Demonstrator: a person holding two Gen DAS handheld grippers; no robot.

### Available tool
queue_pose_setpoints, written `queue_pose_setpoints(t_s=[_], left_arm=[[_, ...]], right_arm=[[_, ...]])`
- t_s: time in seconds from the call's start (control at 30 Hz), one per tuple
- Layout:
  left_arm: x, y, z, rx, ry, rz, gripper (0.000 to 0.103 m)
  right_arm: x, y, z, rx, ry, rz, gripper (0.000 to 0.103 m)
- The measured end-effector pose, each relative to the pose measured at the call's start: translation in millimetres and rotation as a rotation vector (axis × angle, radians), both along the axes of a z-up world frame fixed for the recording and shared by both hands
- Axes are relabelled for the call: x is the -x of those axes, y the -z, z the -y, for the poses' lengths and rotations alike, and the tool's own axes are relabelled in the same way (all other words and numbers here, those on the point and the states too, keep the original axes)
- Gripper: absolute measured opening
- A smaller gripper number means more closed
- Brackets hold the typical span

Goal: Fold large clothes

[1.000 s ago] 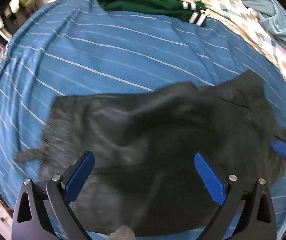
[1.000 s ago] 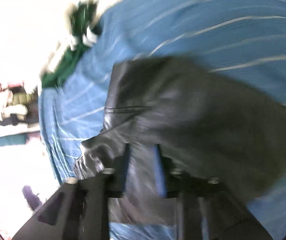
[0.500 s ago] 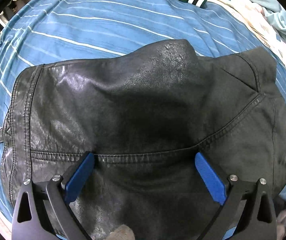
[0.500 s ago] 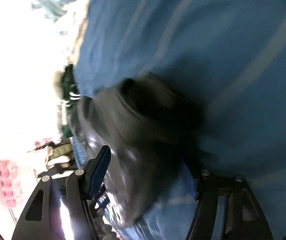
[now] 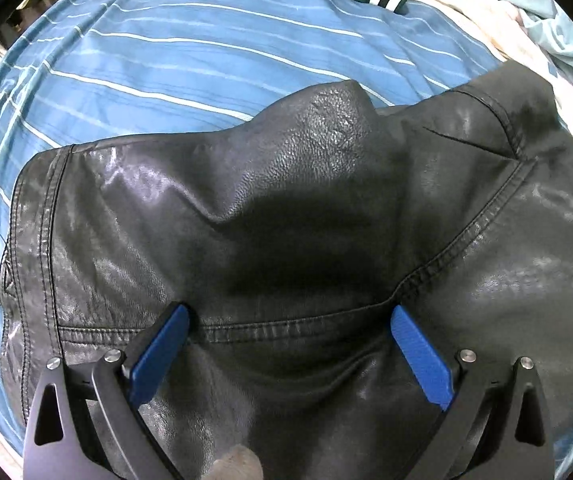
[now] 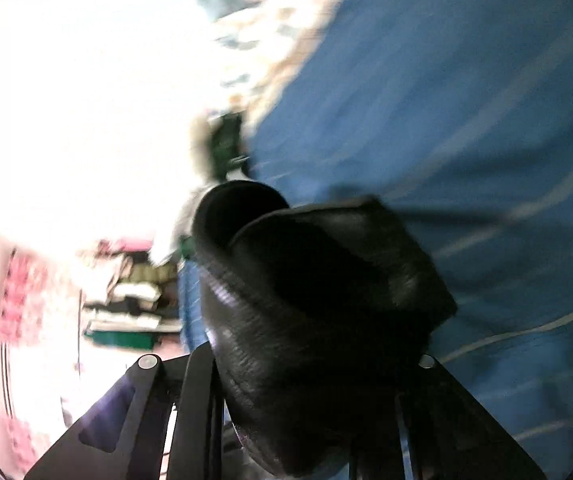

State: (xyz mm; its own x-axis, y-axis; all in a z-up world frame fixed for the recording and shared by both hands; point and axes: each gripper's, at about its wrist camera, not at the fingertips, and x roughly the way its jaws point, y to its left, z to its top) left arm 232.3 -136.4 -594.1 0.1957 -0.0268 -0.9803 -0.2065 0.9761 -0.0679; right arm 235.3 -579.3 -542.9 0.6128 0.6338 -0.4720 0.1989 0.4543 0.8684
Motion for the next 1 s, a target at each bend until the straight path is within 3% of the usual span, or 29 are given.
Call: queue_pose_setpoints(t_s=[0.13,0.23,0.43,0.57,0.67,0.77,0.87,0.9,0.93,1.0], left_arm=[[12,-7,-23,0.068,-0.039,0.013,0.103],[27,-21,-52,0.102,-0.126,0.012,0.103],[117,-74,-144,0.081,-0.366,0.067,0.103],[201,-83,-194,0.030,-0.531,0.031,0.103],[251,-74,-217,0.018,-0.638,-0.036,0.103],[286,-69,-236,0.024,-0.730,-0.065,0.103],[312,-67,-249,0.009,-0.769,-0.075,0.103],[317,-67,-252,0.014,-0.780,-0.075,0.103],[320,-69,-252,0.020,-0.789,-0.071,0.103],[325,-75,-255,0.035,-0.809,-0.055,0.103]], right_arm=[[-21,-56,-52,0.094,-0.155,0.068,0.021],[-29,-84,-88,0.135,-0.258,0.104,0.021],[-31,-120,-217,0.217,-0.549,0.162,0.020],[-4,-102,-318,0.276,-0.741,0.153,0.020],[22,-63,-402,0.369,-0.889,0.100,0.020],[50,-9,-465,0.478,-1.018,-0.021,0.020],[63,19,-488,0.525,-1.069,-0.116,0.027],[64,18,-488,0.508,-1.073,-0.125,0.032],[63,11,-484,0.459,-1.088,-0.131,0.045],[62,-2,-470,0.379,-1.120,-0.161,0.055]])
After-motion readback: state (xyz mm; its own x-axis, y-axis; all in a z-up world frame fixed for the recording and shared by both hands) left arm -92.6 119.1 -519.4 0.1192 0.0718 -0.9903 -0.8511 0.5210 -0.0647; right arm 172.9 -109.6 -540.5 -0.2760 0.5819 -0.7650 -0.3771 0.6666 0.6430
